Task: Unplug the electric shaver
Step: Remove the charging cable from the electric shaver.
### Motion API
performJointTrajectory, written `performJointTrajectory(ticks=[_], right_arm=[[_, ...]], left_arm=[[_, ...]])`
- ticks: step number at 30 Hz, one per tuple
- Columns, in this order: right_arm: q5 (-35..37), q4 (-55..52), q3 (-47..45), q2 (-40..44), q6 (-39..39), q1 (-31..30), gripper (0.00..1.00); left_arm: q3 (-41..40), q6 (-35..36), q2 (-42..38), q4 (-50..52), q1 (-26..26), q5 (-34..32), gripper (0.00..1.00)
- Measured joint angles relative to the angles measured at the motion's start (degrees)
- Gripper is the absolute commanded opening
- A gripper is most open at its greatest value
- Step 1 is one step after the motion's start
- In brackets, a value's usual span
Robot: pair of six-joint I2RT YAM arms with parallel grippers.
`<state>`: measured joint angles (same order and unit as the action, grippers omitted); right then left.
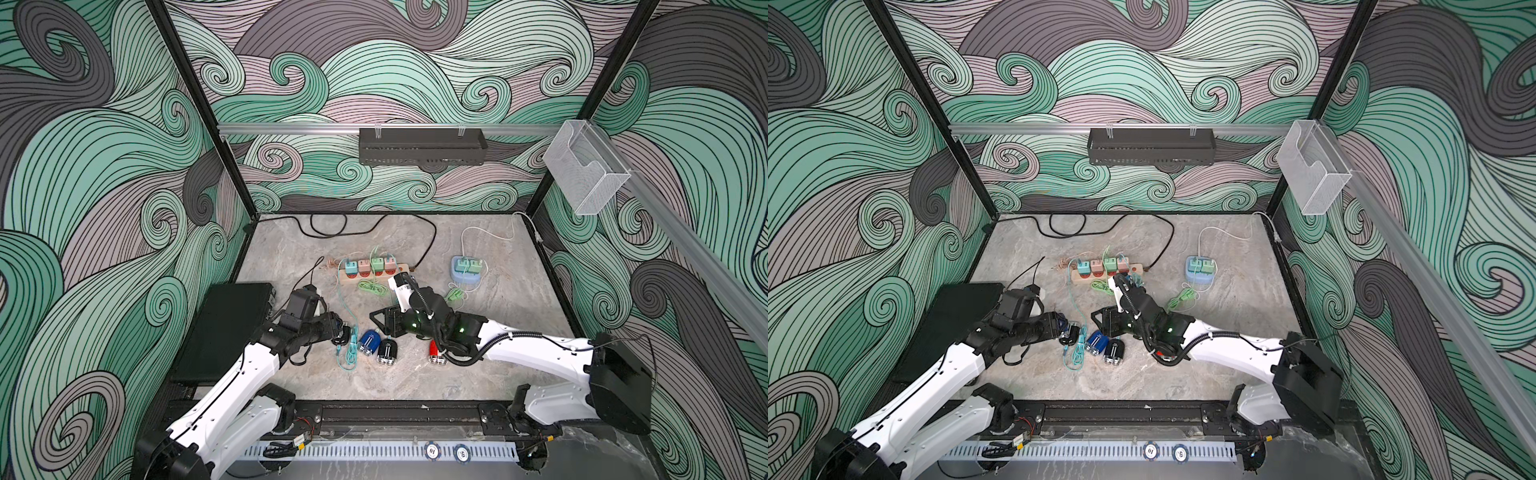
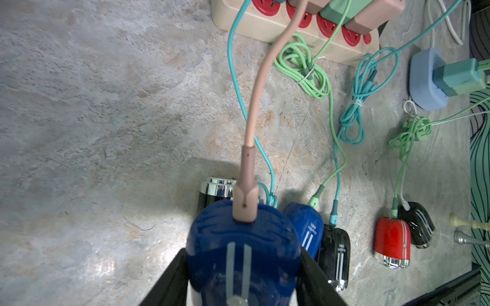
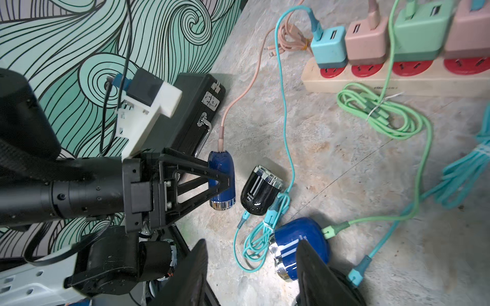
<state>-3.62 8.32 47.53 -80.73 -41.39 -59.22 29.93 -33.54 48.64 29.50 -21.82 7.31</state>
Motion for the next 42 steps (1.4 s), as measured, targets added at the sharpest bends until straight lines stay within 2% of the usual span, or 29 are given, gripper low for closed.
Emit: performJointTrajectory(ticks=[7,16,26,34,42], right_arm=[[-1.3,1.8,3.8,-7.1,-4.6,-1.9,0.49],[-1.4,2.2,9.8,-14.3,-4.9,-4.8,0.48],[-2.7,2.9,14.8,-19.2,-3.5,-4.9,0.41],[-4.0,1.1,19.3,-23.6,-4.3,-4.1,0.39],[-6.1,3.6,20.8,-26.4,-6.2,-2.8,0.35]], left_arm=[[-3.8,0.4,-2.3,-3.8,-0.1,0.7,0.44],[-6.3,1.1,-5.3,-6.2,-0.1,0.7,0.46],[-6.3,1.7,-5.9,-6.6,-0.1,0.8,0.46],[-7.7,2.2,-7.5,-6.3,0.5,-2.7,0.46],[-8.4,3.8,-8.9,-6.7,-0.1,0.9,0.46]])
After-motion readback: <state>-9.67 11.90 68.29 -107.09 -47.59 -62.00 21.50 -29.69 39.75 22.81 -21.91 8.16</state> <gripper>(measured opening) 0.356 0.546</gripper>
